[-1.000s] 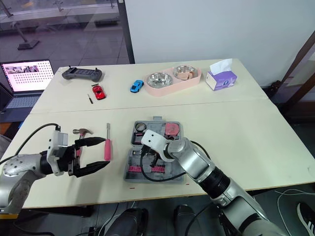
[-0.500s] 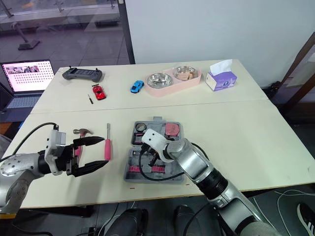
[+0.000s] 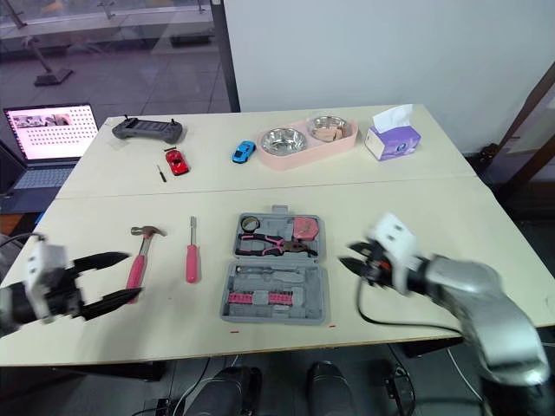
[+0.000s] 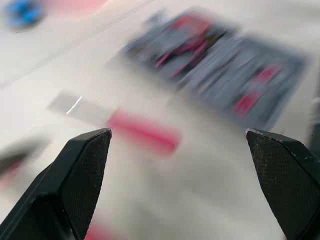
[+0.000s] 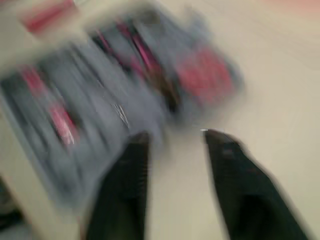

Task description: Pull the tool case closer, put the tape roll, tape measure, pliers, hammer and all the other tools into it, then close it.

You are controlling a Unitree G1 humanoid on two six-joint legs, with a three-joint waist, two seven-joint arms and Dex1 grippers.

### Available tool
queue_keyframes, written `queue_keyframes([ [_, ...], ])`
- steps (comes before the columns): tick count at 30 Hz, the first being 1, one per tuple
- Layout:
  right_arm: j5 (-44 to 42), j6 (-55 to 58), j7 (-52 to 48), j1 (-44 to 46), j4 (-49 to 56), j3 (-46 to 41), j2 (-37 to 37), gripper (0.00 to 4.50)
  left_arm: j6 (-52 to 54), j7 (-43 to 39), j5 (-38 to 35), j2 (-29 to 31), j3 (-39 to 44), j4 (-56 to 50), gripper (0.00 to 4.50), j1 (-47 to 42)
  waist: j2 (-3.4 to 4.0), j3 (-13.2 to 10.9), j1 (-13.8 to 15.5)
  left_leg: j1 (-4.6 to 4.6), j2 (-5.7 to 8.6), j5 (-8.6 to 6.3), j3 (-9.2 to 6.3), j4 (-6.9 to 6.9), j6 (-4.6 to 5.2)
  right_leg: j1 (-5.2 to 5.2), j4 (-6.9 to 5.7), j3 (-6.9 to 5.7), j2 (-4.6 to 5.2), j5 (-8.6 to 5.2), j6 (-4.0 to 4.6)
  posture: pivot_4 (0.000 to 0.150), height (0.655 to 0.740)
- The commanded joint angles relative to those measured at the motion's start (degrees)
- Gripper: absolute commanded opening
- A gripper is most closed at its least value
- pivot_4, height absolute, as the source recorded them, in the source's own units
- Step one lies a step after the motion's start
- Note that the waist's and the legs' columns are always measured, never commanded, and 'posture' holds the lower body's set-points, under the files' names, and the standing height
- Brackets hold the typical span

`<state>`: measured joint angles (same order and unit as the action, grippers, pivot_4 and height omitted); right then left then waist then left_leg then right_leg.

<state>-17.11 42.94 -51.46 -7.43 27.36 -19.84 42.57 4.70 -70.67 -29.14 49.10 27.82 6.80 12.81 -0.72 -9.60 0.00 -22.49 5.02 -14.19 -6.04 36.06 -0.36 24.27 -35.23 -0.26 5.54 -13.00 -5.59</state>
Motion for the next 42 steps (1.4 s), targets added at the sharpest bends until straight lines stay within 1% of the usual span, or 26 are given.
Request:
queue_keyframes([
  [1, -0.31, -9.23, -2.37, -4.38, -2.61, -6.66, 1.17, 3.95, -4.36, -0.51, 1.71, 2.30, 4.98, 5.47, 4.50, 1.21, 0.01, 0.00, 0.07, 0.00, -0.01, 0.00, 0.02, 0.05, 0.00, -0.01, -0.01, 0.02, 0.01, -0.01, 0.02, 0.150, 0.7400],
  [2, -0.24, -10.98, -2.75, -6.02, -4.39, -7.95, 1.29, 4.40, -5.73, -0.97, 2.63, 3.09, 5.82, 8.38, 4.50, 2.00, -0.01, 0.01, 0.13, 0.02, -0.04, 0.00, 0.02, 0.08, -0.01, -0.04, -0.01, 0.03, 0.01, -0.02, 0.04, 0.150, 0.7400],
  [3, -0.22, -12.66, -3.12, -7.35, -5.78, -8.86, 1.35, 4.46, -6.98, -1.49, 3.29, 3.79, 6.48, 11.21, 4.50, 2.56, -0.02, 0.01, 0.14, 0.04, -0.08, -0.01, 0.02, 0.09, -0.03, -0.07, 0.00, 0.02, 0.00, -0.06, 0.01, 0.150, 0.7400],
  [5, -0.19, -15.26, -3.74, -9.04, -8.15, -9.93, 1.73, 4.46, -9.23, -2.05, 4.30, 4.93, 7.13, 15.74, 4.50, 3.10, -0.01, 0.01, 0.26, 0.04, -0.08, -0.01, 0.06, 0.06, -0.03, -0.06, 0.02, 0.03, 0.03, -0.15, -0.11, 0.150, 0.7400],
  [11, -0.94, -19.75, -4.61, -11.61, -11.75, -10.77, 1.75, 4.46, -13.96, -3.50, 5.21, 7.16, 7.78, 24.68, 4.50, 2.03, -0.05, 0.01, 0.79, 0.02, -0.09, -0.02, 0.07, 0.07, -0.03, -0.06, 0.04, 0.03, 0.06, -0.05, 0.06, 0.150, 0.7400],
  [27, -3.24, -21.32, -2.07, -14.29, -11.07, -11.48, 0.60, 4.46, -14.75, -4.63, 5.20, 6.43, 4.61, 24.18, 4.50, -1.20, -0.05, 0.01, 0.71, 0.00, -0.10, -0.03, 0.07, 0.04, -0.03, -0.04, 0.04, 0.03, 0.07, -0.05, 0.08, 0.150, 0.7400],
  [31, -4.47, -20.53, -0.62, -14.10, -10.03, -11.59, 0.02, 4.46, -13.57, -3.88, 4.30, 5.49, 4.63, 22.42, 4.50, -1.94, -0.05, 0.01, 0.75, 0.00, -0.10, -0.03, 0.07, 0.05, -0.03, -0.05, 0.04, 0.03, 0.07, -0.05, 0.08, 0.150, 0.7400],
  [34, -5.65, -18.35, 2.25, -13.68, -6.36, -10.96, -1.20, 4.46, -11.14, -2.76, 2.60, 3.82, 5.74, 19.02, 4.50, -0.94, -0.04, 0.01, 0.73, 0.01, -0.10, -0.03, 0.07, 0.05, -0.03, -0.05, 0.04, 0.03, 0.08, -0.05, 0.08, 0.150, 0.7400],
  [37, -7.56, -13.94, 5.59, -12.32, -0.87, -10.33, -1.76, 4.46, -8.58, -0.88, 1.13, 1.44, 7.24, 12.43, 4.50, 2.52, -0.04, 0.01, 0.46, 0.00, -0.10, -0.03, 0.08, 0.04, -0.03, -0.02, 0.03, 0.07, 0.07, -0.05, 0.08, 0.150, 0.7400],
  [39, -9.89, -10.20, 8.14, -9.86, 3.01, -9.12, -2.12, 4.46, -5.79, 1.37, -1.04, -0.84, 8.77, 7.01, 4.50, 4.93, -0.05, 0.01, 0.38, 0.00, -0.14, -0.03, 0.09, 0.04, -0.03, -0.01, 0.03, 0.07, 0.04, -0.05, 0.08, 0.150, 0.7400],
  [42, -11.37, -6.19, 13.91, -2.59, 6.90, -4.33, -4.37, 4.46, -1.16, 8.75, -4.14, -6.51, 10.04, -3.00, 4.50, 7.42, -0.10, 0.01, 0.52, 0.00, -0.19, -0.03, 0.09, 0.05, -0.03, -0.03, 0.02, 0.06, 0.02, -0.05, 0.08, 0.150, 0.7400],
])
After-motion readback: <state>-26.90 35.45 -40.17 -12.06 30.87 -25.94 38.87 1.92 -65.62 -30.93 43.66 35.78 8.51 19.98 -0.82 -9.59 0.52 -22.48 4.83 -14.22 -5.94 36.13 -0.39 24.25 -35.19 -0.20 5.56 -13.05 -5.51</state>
